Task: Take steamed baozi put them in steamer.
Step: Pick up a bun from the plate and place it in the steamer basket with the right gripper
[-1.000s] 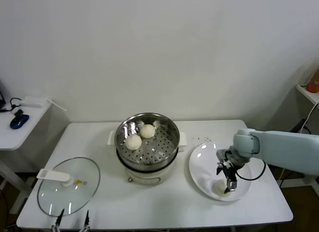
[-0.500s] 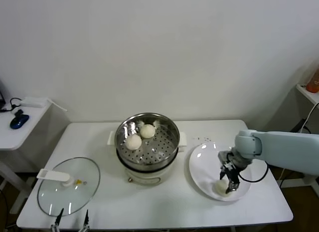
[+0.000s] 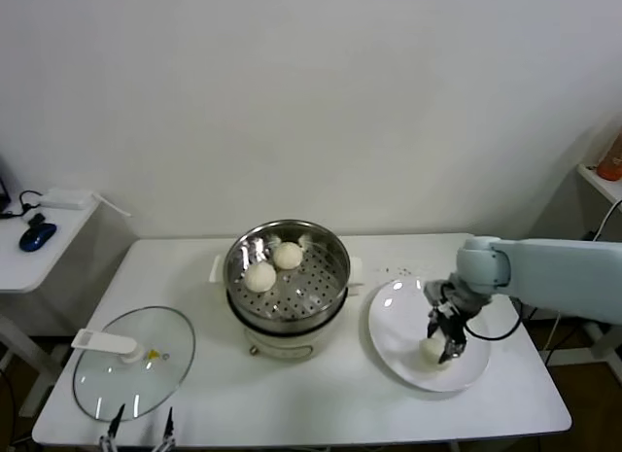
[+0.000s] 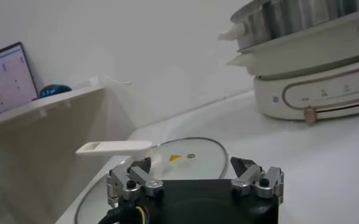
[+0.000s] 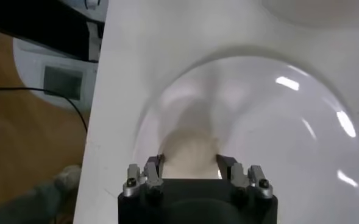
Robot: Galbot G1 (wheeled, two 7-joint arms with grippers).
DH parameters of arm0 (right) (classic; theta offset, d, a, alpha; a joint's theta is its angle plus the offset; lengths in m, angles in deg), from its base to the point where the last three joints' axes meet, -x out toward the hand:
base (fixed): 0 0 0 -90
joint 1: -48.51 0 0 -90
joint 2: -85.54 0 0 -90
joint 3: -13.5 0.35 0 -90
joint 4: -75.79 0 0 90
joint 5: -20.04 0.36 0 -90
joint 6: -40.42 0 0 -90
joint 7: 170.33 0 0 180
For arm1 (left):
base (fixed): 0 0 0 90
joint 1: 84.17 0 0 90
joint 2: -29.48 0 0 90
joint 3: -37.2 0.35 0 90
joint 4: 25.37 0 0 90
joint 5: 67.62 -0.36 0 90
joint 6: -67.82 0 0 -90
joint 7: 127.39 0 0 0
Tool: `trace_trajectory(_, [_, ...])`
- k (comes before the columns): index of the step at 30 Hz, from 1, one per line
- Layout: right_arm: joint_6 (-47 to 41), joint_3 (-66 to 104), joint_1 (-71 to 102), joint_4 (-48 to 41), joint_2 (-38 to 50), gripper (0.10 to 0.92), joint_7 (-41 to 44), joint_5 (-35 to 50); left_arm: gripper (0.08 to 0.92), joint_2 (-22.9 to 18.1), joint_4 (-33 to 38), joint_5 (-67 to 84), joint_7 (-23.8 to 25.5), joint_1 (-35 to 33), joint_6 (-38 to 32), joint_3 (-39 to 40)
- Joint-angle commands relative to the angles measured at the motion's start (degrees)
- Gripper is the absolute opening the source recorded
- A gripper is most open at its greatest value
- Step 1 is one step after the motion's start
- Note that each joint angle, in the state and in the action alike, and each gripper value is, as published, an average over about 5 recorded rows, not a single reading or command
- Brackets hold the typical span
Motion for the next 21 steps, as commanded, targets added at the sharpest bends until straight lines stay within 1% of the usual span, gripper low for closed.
trace_trajectory(1, [3.07, -5.66, -14.59, 2.09, -4.90, 0.611, 3.68, 4.07, 0.823, -0.09, 0.05, -0.05, 0.01, 0.14, 0.02, 0.16])
trace_trajectory(6, [7.65, -4.92, -19.85, 1.71, -7.88, 0.611, 6.81, 3.66, 0.823, -0.01, -0.06, -0.05, -0.05, 0.31, -0.01, 0.22])
trace_trajectory(10, [12.74, -0.70, -22.25, 1.98, -10.05, 0.611, 8.87, 1.66, 0.823, -0.01, -0.20, -0.06, -0.18, 0.52, 0.03, 0.29])
trace_trajectory(15, [19.31, 5.38, -23.96, 5.42, -12.85, 0.611, 9.21, -3.90, 0.823, -0.06, -0.36, -0.16, -0.23, 0.68, 0.03, 0.42])
trace_trajectory(21, [23.82, 12.90, -23.43, 9.16, -16.47, 0.611, 8.43, -11.60, 0.823, -0.15, -0.44, -0.31, -0.28, 0.66, 0.01, 0.49])
